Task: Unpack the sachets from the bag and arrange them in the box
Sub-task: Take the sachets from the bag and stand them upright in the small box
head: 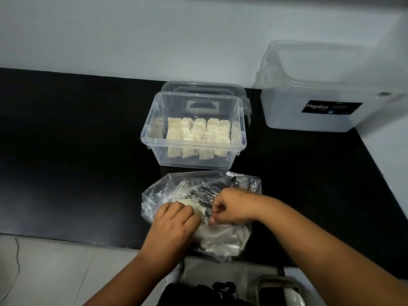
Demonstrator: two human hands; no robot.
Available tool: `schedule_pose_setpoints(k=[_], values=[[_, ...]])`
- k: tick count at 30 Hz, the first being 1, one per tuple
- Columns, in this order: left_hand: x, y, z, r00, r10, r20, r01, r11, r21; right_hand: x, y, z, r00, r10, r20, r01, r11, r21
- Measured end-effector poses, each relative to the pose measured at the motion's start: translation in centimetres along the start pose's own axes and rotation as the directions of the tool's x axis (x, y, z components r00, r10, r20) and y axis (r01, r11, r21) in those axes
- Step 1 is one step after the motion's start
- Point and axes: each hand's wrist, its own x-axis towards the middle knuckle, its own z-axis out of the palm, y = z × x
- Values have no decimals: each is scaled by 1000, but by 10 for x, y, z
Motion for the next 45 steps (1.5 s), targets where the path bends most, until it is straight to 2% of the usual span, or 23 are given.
schedule_pose_setpoints(k=[4, 11, 18, 22, 27, 32, 37, 41, 43, 45], values=[[-3, 0, 3, 1000, 11, -17, -11, 1000, -3, 3, 1, 2, 998, 60, -28, -59, 997, 52], [-2, -1, 4, 1000, -4, -3, 4, 1000, 0, 2, 1, 1, 987, 110, 114, -126, 980, 152], [-3, -3, 6, 1000, 2, 0, -2, 1000, 10, 3, 3, 5, 994, 10, 106, -17, 998, 65], [-2, -3, 5, 1000, 4, -10, -4, 1000, 10, -1, 6, 4, 995, -12, 100, -4, 988, 153], [0, -5, 4, 999, 24, 36, -25, 999, 20, -4, 16, -6, 997, 38, -63, -14, 938, 345], [8, -9, -2, 986, -26, 163, 30, 999, -19, -8, 23, -20, 968, 25, -249, 85, 902, 423], [18, -9, -15, 972, -96, 216, 130, 980, -151, -13, 29, -26, 925, 12, -380, 214, 810, 546], [32, -15, -25, 962, -144, 232, 221, 910, -351, -12, 31, -26, 905, 16, -426, 269, 753, 600], [41, -16, -22, 943, -269, 197, 331, 819, -469, -10, 30, -23, 916, 3, -402, 272, 732, 625], [51, -15, -17, 873, -419, 250, 483, 676, -557, -7, 29, -17, 922, 7, -386, 265, 715, 647]])
